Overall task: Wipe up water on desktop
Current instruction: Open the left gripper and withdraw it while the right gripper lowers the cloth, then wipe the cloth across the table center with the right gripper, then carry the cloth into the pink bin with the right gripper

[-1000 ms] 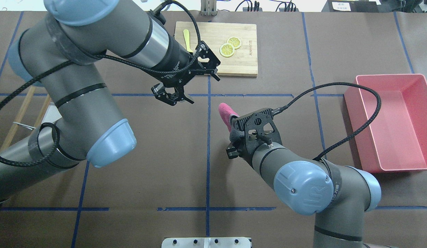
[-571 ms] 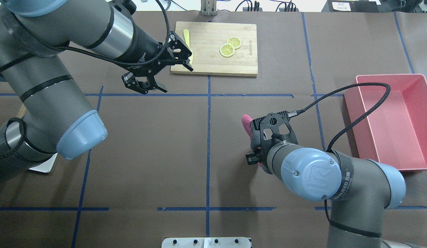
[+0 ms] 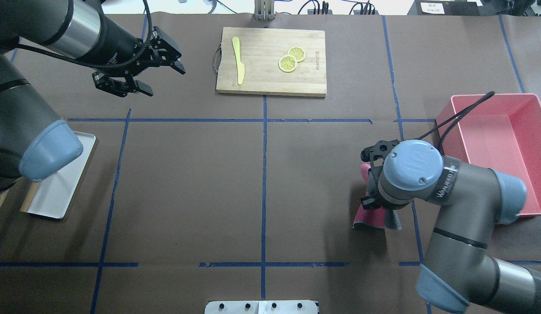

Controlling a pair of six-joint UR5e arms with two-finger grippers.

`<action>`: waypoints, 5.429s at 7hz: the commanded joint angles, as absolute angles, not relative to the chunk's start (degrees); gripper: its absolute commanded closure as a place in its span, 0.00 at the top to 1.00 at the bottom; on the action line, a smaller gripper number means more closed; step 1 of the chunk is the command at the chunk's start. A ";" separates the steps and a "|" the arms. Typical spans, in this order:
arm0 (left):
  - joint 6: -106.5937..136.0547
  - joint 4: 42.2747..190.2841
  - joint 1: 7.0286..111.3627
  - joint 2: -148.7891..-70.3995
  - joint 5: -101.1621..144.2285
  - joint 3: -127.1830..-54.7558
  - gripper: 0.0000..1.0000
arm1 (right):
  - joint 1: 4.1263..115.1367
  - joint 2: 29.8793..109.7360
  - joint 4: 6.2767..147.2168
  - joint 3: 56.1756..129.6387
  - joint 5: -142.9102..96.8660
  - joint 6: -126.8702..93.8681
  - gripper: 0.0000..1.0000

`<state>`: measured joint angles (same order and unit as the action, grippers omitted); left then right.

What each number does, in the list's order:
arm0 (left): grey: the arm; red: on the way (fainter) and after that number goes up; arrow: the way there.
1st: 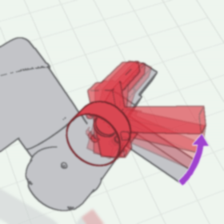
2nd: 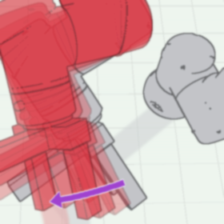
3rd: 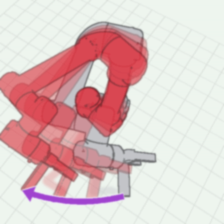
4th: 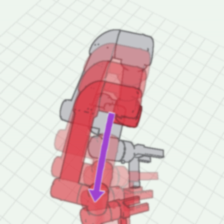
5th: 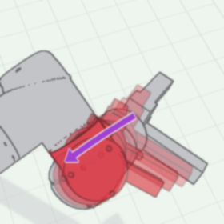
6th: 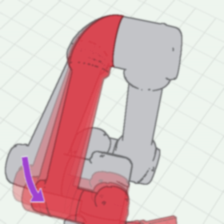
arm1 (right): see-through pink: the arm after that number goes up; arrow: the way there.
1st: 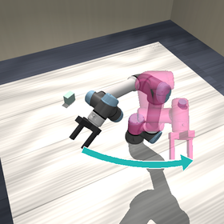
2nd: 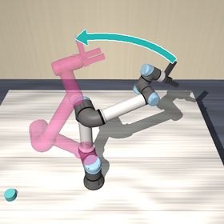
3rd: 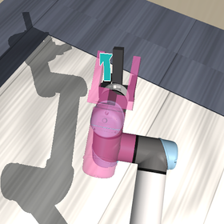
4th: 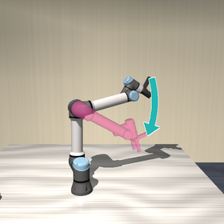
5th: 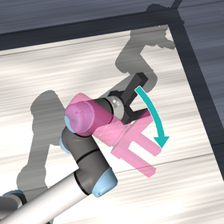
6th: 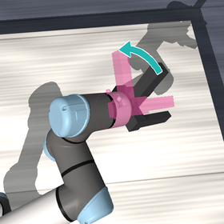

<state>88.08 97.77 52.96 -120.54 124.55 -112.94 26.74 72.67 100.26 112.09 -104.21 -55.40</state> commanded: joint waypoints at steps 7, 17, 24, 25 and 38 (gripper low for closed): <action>63.81 97.38 61.96 -106.79 124.63 -116.19 0.85 | 30.57 68.83 88.24 104.70 -114.79 -64.30 0.00; 53.79 97.47 63.72 -101.60 124.54 -116.10 0.90 | 24.08 47.50 95.01 90.20 -113.73 -72.67 0.00; 53.70 97.56 63.90 -101.25 124.63 -116.19 0.91 | 34.79 81.60 95.27 113.17 -114.61 -48.45 0.00; 53.70 97.47 64.24 -101.16 124.63 -116.19 0.91 | 38.20 83.22 95.53 117.90 -114.78 -48.34 0.00; 41.22 97.73 68.29 -95.63 124.80 -115.75 0.96 | 67.79 94.57 95.10 108.81 -130.96 -13.70 0.20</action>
